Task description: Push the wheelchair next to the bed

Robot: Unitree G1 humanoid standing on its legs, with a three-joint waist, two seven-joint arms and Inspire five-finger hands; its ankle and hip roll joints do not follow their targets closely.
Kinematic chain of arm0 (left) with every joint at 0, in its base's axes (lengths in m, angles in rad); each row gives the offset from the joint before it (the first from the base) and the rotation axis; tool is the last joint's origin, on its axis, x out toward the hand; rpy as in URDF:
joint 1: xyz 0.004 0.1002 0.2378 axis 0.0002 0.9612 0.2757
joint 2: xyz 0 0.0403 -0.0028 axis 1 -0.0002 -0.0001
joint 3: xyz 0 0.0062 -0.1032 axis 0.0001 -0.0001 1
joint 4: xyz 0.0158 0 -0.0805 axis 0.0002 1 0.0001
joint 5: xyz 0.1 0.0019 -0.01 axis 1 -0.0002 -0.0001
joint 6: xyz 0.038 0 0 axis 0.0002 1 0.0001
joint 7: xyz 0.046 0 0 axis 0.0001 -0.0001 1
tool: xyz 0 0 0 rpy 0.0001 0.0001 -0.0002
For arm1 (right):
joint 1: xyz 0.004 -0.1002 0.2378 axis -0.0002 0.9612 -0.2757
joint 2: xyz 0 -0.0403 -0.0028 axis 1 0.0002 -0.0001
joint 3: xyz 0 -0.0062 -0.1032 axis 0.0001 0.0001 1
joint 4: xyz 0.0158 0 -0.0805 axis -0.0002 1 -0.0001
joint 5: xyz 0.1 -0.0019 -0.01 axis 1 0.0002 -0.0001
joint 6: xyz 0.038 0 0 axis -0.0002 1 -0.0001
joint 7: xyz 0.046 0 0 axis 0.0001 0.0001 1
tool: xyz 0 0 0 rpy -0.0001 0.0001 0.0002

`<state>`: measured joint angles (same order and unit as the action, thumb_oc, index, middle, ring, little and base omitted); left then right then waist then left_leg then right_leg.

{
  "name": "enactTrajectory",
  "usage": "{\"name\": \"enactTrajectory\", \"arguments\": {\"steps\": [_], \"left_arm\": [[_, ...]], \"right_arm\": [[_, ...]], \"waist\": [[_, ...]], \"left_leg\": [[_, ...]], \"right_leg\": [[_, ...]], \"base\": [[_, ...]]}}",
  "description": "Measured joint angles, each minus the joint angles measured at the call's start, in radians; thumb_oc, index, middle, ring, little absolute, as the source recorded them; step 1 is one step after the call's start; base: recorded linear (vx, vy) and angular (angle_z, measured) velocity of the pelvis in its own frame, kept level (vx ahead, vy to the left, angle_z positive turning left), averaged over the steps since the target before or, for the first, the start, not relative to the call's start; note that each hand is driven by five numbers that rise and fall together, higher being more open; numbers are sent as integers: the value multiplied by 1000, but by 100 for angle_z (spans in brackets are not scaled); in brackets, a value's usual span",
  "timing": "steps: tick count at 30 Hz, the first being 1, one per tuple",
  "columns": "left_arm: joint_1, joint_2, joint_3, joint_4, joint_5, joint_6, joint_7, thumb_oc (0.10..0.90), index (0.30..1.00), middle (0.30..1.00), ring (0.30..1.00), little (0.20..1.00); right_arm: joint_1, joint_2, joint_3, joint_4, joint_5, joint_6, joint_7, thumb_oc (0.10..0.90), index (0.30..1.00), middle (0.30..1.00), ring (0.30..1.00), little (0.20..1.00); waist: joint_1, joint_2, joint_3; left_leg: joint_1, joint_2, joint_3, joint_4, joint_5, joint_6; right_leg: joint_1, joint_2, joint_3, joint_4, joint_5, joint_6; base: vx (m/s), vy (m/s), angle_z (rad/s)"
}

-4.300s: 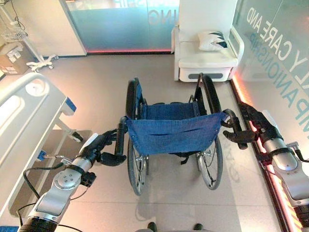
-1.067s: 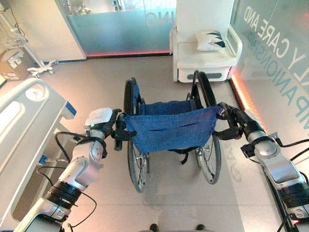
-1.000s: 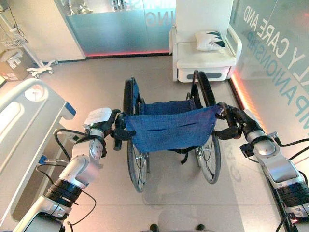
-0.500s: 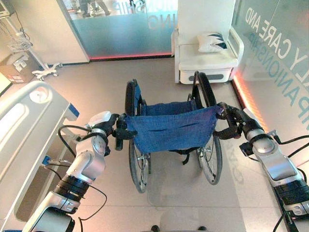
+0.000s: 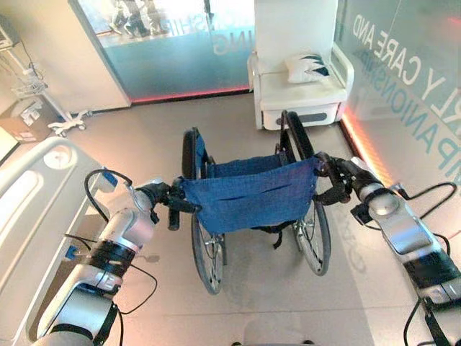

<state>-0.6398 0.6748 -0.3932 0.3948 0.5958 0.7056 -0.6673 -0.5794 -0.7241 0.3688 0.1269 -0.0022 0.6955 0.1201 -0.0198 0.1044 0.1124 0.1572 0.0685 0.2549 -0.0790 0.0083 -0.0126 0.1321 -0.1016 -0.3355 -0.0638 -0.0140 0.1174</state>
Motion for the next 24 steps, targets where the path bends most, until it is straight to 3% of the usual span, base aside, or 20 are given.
{"name": "enactTrajectory", "arguments": {"steps": [5, 7, 8, 9, 10, 11, 13, 15, 24], "left_arm": [[-115, 1, -84, 96, 75, 0, -160, 673, 709, 709, 709, 709], [-154, 1, -110, 129, 78, -4, -203, 632, 648, 648, 648, 648], [-181, 1, -130, 157, 78, -14, -224, 595, 592, 592, 592, 592], [-208, 1, -158, 178, 82, -25, -241, 587, 580, 580, 580, 580], [-220, 0, -172, 186, 90, -32, -249, 574, 561, 561, 561, 561], [-224, -1, -174, 185, 101, -40, -253, 549, 524, 524, 524, 524], [-236, -8, -182, 193, 107, -49, -260, 447, 371, 371, 371, 371], [-252, -17, -188, 217, 108, -53, -263, 400, 300, 300, 300, 300], [-271, -50, -186, 274, 116, -56, -275, 400, 300, 300, 300, 300]], "right_arm": [[-126, 1, 76, 108, 0, 63, 68, 800, 900, 900, 900, 900], [-170, 4, 99, 151, -8, 90, 105, 800, 900, 900, 900, 900], [-207, 15, 121, 187, -40, 110, 142, 778, 867, 867, 867, 867], [-249, 35, 139, 233, -70, 134, 178, 605, 608, 608, 608, 608], [-270, 41, 155, 252, -80, 147, 191, 536, 505, 505, 505, 505], [-278, 41, 156, 259, -83, 154, 201, 400, 300, 300, 300, 300], [-291, 55, 156, 286, -120, 163, 232, 400, 300, 300, 300, 300], [-306, 77, 157, 303, -153, 184, 252, 400, 300, 300, 300, 300], [-318, 120, 169, 358, -145, 220, 200, 400, 300, 300, 300, 300]], "waist": [[-4, -3, 0], [-3, -7, -1], [-3, -8, -2], [-2, -9, -2], [-1, -9, -2], [1, -10, -2], [4, -14, -4], [4, -17, -5], [9, -32, -23]], "left_leg": [[0, 0, 0, 1, 1, -2], [0, 0, 0, 2, 1, -2], [0, 0, 0, 3, 1, -2], [0, 0, 0, 3, 1, -2], [0, 0, 0, 3, 1, -2], [0, 0, 0, 3, 1, -2], [0, 0, -1, 3, 1, -2], [0, 0, 0, 3, 1, -2], [0, -1, -1, 3, 1, -2]], "right_leg": [[-8, -2, 2, 16, -1, -4], [-8, -2, 2, 17, -1, -4], [-8, -2, 3, 18, -1, -4], [-8, -2, 4, 18, -1, -5], [-8, -2, 4, 18, -1, -5], [-8, -2, 4, 19, -1, -5], [-8, -2, 5, 19, -2, -6], [-8, -2, 6, 19, -2, -6], [-8, -2, 8, 19, -3, -7]], "base": [[0, 0, 0], [17, 3, 0], [0, 0, 0], [0, 0, 0], [0, 0, 0], [0, 0, 0], [0, 0, 0], [0, 0, 0], [0, 0, 0]]}}
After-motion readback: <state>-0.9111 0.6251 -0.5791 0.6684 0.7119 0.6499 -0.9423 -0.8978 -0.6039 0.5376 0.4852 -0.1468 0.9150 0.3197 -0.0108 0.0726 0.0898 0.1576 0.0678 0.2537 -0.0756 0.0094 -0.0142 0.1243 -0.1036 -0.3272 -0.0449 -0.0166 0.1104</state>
